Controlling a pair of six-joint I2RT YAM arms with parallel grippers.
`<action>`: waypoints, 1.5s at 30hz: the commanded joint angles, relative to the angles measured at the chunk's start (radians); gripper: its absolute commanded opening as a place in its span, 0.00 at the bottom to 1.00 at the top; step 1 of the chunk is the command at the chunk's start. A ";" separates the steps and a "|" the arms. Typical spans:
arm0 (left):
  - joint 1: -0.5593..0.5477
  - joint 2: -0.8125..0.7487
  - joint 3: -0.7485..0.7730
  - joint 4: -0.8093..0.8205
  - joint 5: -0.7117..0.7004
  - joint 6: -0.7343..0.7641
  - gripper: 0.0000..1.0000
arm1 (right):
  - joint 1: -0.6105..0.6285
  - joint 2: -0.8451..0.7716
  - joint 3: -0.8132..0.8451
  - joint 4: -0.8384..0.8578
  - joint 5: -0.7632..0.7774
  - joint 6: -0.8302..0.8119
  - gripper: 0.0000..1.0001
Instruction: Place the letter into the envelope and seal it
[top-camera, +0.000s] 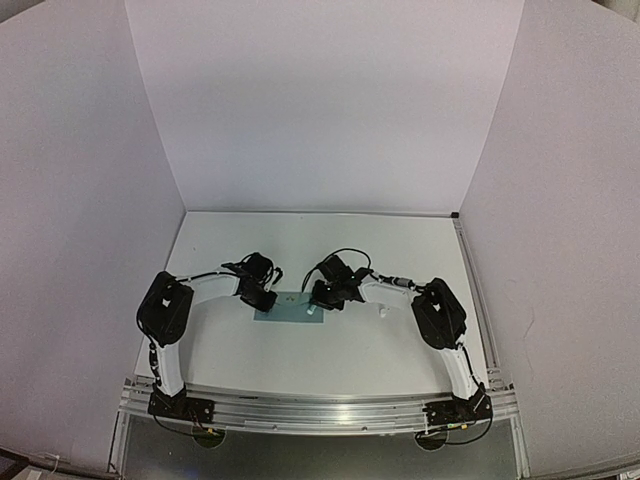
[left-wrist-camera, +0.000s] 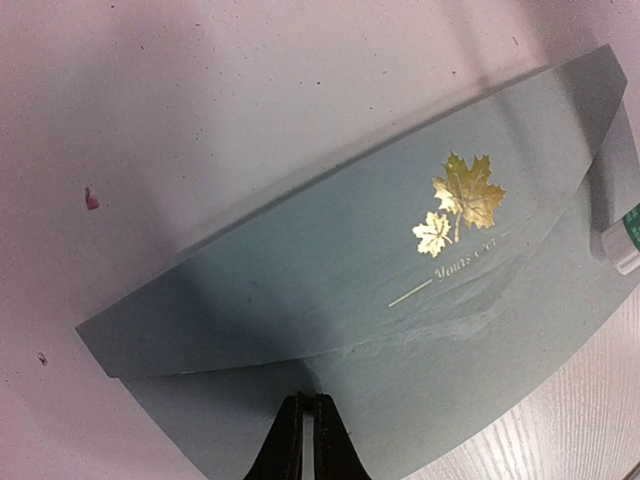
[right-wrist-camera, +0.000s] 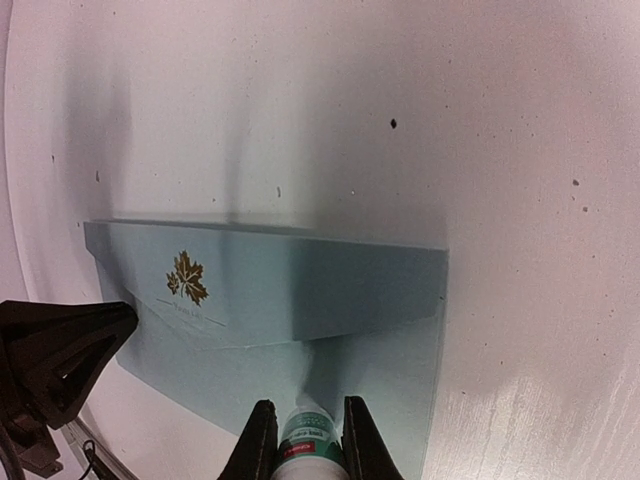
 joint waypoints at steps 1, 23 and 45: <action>0.006 -0.051 -0.002 -0.028 0.014 -0.008 0.06 | -0.002 0.072 -0.008 -0.110 0.038 -0.037 0.00; 0.058 -0.246 0.245 -0.351 0.379 0.225 0.36 | -0.020 -0.253 0.074 -0.112 -0.123 -0.168 0.00; -0.282 -0.841 -0.198 0.661 -0.165 1.230 0.71 | 0.157 -0.619 0.068 0.230 0.121 0.008 0.00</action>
